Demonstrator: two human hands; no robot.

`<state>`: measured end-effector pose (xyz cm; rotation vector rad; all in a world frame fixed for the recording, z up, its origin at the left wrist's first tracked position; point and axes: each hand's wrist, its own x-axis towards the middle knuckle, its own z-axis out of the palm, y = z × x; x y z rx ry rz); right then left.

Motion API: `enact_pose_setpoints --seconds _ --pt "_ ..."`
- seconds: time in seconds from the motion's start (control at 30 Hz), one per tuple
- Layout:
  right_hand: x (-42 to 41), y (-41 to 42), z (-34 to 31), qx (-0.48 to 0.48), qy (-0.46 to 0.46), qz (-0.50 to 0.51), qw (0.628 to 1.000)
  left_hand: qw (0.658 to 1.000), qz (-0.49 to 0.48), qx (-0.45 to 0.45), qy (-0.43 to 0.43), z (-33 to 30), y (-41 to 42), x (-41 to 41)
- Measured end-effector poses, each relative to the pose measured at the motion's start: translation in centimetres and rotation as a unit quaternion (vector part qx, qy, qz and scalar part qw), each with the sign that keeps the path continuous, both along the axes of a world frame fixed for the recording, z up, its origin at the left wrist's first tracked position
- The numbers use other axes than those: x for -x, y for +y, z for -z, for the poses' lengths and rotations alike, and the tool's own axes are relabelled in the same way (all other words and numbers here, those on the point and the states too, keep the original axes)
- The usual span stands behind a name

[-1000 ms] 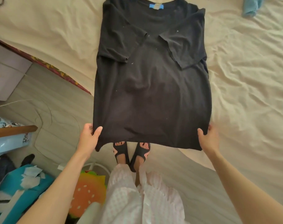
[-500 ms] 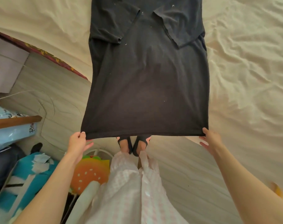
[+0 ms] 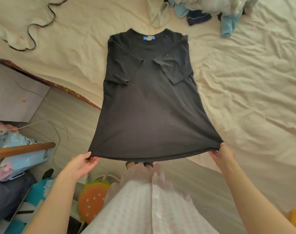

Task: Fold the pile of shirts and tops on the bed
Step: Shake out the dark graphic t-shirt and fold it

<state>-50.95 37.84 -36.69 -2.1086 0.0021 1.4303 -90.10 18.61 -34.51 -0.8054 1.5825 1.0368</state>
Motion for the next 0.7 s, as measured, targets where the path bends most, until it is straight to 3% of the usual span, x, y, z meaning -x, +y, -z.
enact_pose_setpoints --seconds 0.33,0.7 --pt "5.1 14.0 -4.2 -0.127 0.181 0.065 0.973 0.977 -0.123 -0.168 0.052 -5.5 14.8 7.2" --pt "17.0 37.7 1.0 -0.226 0.22 0.126 0.941 0.952 -0.131 -0.266 0.083 1.0 39.5 17.1"
